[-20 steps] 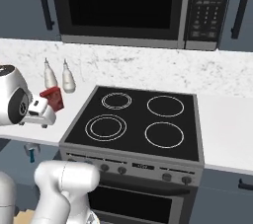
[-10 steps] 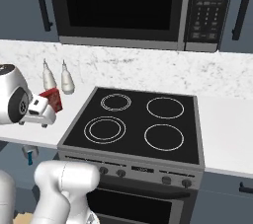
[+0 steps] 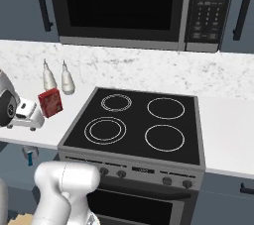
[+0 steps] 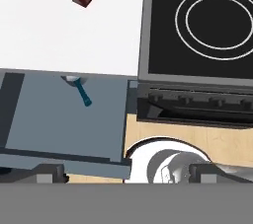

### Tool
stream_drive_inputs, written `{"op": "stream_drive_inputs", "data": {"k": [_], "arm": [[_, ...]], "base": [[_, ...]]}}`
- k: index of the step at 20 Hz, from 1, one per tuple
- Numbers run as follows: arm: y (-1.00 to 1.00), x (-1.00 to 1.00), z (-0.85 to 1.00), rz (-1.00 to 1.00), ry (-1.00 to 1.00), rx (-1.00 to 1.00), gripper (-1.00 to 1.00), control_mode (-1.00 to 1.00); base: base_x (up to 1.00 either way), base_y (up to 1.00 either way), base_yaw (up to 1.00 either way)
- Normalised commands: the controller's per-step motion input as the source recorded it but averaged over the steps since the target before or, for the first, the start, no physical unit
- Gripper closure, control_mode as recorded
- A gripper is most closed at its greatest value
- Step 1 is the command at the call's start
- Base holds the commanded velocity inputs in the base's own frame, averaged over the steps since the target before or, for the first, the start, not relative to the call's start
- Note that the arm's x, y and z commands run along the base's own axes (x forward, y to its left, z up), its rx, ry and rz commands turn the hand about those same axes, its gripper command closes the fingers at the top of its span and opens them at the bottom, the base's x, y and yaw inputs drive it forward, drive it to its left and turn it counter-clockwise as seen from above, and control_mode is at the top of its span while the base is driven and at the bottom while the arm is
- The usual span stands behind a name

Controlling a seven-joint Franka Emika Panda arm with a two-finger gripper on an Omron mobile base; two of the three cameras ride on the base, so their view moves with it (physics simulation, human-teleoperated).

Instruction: Pick the measuring cup from the drawer and place it on the counter.

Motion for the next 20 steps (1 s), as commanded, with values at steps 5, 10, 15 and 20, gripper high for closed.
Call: {"op": "stream_drive_inputs", "data": {"k": [5, 10, 15, 20], "arm": [[1.00, -0.32, -0.32, 0.00, 0.00, 0.00, -1.00, -1.00], [0.87, -0.11, -0.19, 0.00, 0.00, 0.00, -1.00, -1.00], [0.34, 0.00, -0.17, 0.00, 0.00, 0.01, -1.00, -1.00], [0.20, 0.00, -0.31, 0.00, 0.00, 0.03, -1.00, -1.00]], "base": [[0.00, 0.00, 0.00], [0.00, 0.00, 0.00], [0.00, 0.00, 0.00], [0.00, 0.00, 0.00]]}}
